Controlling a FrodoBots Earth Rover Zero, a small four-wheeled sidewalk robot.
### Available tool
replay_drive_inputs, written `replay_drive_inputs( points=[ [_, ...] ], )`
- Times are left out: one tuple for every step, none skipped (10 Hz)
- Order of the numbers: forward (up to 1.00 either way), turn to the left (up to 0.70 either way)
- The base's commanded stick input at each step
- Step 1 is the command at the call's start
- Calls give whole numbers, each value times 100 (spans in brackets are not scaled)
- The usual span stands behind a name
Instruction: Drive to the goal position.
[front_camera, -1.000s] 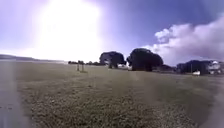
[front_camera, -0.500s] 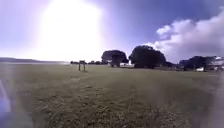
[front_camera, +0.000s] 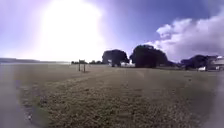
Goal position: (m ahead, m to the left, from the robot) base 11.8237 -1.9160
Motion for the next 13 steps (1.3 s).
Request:
replay_drive_inputs(
  points=[
    [70, -1],
    [70, -1],
    [70, -1],
    [70, -1],
    [70, -1],
    [70, -1],
    [70, -1],
    [70, -1],
    [70, -1],
    [70, -1],
    [70, -1],
    [70, -1],
    [70, -1]
  ],
)
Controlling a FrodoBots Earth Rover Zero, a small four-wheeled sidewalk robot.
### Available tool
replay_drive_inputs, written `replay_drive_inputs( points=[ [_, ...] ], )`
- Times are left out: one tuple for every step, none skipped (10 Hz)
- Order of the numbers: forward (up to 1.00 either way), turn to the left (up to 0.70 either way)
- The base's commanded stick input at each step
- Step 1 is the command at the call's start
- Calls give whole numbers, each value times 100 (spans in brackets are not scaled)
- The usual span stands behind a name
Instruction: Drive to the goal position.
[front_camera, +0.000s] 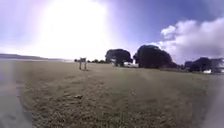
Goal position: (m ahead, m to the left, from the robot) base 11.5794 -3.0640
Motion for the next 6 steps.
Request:
replay_drive_inputs(
  points=[
    [70, -1],
    [70, -1],
    [70, -1],
    [70, -2],
    [70, -2],
    [70, -2]
  ],
)
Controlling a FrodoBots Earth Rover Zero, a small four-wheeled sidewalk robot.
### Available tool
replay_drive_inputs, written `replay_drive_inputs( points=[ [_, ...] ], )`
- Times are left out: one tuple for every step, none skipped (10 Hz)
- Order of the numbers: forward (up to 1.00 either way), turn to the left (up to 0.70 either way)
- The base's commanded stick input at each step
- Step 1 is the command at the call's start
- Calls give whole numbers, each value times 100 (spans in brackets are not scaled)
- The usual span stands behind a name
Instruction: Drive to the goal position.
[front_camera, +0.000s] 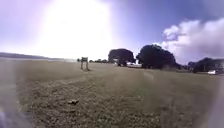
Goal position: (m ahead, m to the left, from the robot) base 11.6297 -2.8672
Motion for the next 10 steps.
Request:
replay_drive_inputs(
  points=[
    [70, 0],
    [70, 0],
    [70, 0],
    [70, 0],
    [70, 0],
    [70, 0],
    [70, 0],
    [70, 0],
    [70, 0],
    [70, 0]
  ],
)
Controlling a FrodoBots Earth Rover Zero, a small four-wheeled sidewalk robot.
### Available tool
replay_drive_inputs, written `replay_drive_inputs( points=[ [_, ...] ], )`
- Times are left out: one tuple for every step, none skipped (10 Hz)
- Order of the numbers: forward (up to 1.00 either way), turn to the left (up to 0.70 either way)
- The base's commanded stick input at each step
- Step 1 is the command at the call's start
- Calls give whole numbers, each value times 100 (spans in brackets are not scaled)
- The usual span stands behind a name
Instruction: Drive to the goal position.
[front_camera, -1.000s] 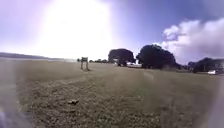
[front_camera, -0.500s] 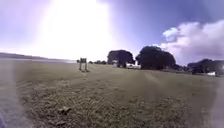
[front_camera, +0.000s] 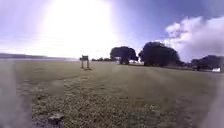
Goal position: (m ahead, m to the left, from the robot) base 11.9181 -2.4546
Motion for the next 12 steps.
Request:
replay_drive_inputs(
  points=[
    [70, 0],
    [70, 0],
    [70, 0],
    [70, 0],
    [70, 0],
    [70, 0],
    [70, 0],
    [70, 0],
    [70, 0],
    [70, 0],
    [70, 0],
    [70, 0]
  ],
)
